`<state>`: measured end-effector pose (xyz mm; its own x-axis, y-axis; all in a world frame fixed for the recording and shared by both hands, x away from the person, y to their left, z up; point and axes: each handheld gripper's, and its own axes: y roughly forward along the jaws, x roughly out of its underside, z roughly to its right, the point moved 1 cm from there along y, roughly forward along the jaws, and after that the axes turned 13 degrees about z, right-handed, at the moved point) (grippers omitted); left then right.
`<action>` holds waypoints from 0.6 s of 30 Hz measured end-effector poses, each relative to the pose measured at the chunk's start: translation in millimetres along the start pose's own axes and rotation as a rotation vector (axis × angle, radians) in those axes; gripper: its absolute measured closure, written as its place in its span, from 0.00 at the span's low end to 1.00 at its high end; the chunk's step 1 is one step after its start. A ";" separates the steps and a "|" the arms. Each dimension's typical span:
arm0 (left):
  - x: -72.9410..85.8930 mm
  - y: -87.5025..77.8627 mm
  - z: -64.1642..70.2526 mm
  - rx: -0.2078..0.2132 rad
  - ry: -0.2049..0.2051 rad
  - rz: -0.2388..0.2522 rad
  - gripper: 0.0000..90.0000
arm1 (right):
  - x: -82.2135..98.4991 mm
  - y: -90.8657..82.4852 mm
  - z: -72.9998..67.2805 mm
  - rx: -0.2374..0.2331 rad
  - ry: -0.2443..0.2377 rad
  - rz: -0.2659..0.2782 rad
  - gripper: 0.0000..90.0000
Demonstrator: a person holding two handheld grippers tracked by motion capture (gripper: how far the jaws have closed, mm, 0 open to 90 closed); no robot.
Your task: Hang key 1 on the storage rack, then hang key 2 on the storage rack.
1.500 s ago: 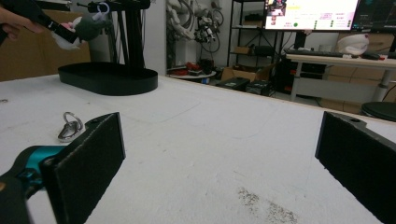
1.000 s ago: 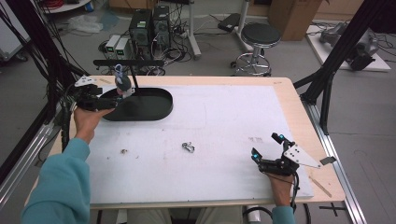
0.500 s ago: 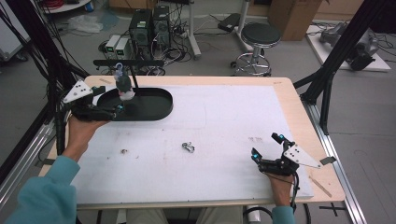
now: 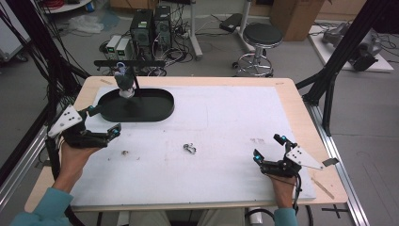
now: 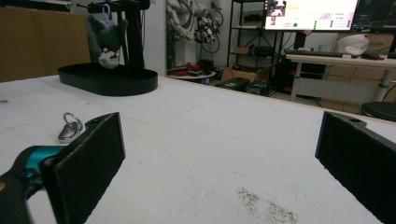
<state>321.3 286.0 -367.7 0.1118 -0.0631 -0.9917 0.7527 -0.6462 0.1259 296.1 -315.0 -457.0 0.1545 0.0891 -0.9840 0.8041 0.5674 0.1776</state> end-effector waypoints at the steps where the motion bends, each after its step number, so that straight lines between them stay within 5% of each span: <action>1: 1.8 -2.2 0.3 -0.003 -0.003 0.004 0.02 | 0.0 0.0 0.0 -0.001 0.000 0.000 0.01; 9: 14.4 -18.1 1.8 -0.004 -0.023 0.039 0.02 | 0.0 -0.1 0.1 0.000 0.003 -0.001 0.01; 18: 15.9 -19.6 0.0 -0.007 -0.020 0.021 0.02 | 0.0 0.0 -0.6 0.002 0.003 -0.005 0.01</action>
<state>308.3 297.6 -385.9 0.1145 -0.0915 -0.9892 0.7549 -0.6392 0.1466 295.8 -314.5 -456.9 0.1489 0.0885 -0.9849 0.8057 0.5665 0.1728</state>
